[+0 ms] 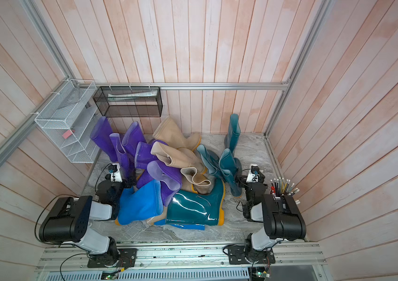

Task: Match and arrange rain boots in pairs
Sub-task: Pick up the rain boot at the center of the board.

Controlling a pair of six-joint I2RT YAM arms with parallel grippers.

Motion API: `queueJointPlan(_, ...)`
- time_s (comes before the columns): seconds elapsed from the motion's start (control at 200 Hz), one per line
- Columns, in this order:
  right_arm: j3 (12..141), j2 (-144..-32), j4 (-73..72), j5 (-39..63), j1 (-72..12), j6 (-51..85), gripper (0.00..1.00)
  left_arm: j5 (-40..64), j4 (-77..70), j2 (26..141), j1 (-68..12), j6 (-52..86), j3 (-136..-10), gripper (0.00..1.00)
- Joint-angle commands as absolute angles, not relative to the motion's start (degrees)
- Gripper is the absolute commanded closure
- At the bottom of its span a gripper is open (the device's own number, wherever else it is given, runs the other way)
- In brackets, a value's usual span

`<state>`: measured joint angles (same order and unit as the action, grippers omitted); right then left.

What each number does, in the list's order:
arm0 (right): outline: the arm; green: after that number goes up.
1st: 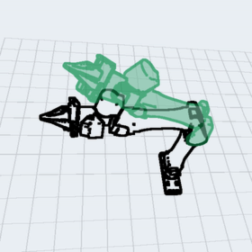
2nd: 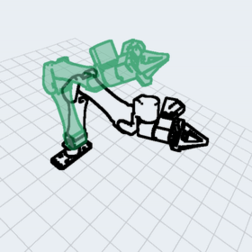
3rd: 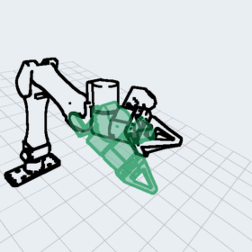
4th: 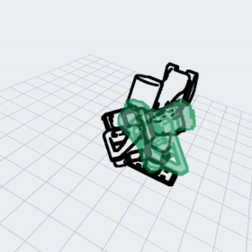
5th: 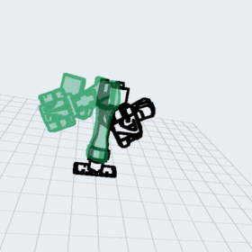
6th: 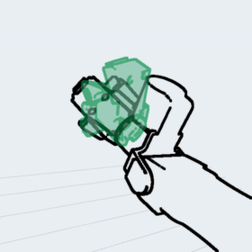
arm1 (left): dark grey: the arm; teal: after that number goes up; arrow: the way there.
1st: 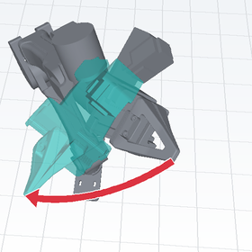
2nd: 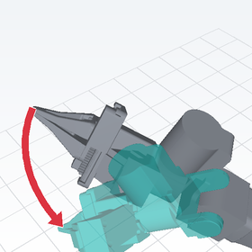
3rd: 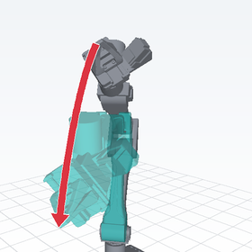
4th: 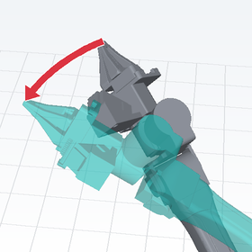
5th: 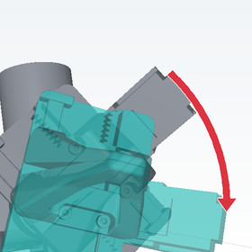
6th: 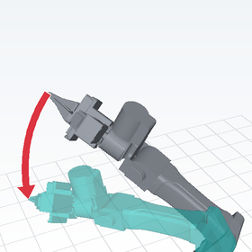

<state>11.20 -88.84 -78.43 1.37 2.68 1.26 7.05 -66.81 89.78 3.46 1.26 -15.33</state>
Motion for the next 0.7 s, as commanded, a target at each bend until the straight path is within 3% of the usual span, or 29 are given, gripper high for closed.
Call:
queueJointPlan(0.0,11.8,-89.6,-77.8,2.0,2.6,1.2,0.02,7.3,-66.7,89.7,3.3,0.8,-16.0,0.00)
queueJointPlan(0.695,11.8,-89.6,-77.8,2.1,2.6,1.3,0.02,6.9,-66.8,89.6,3.1,0.6,-16.0,0.00)
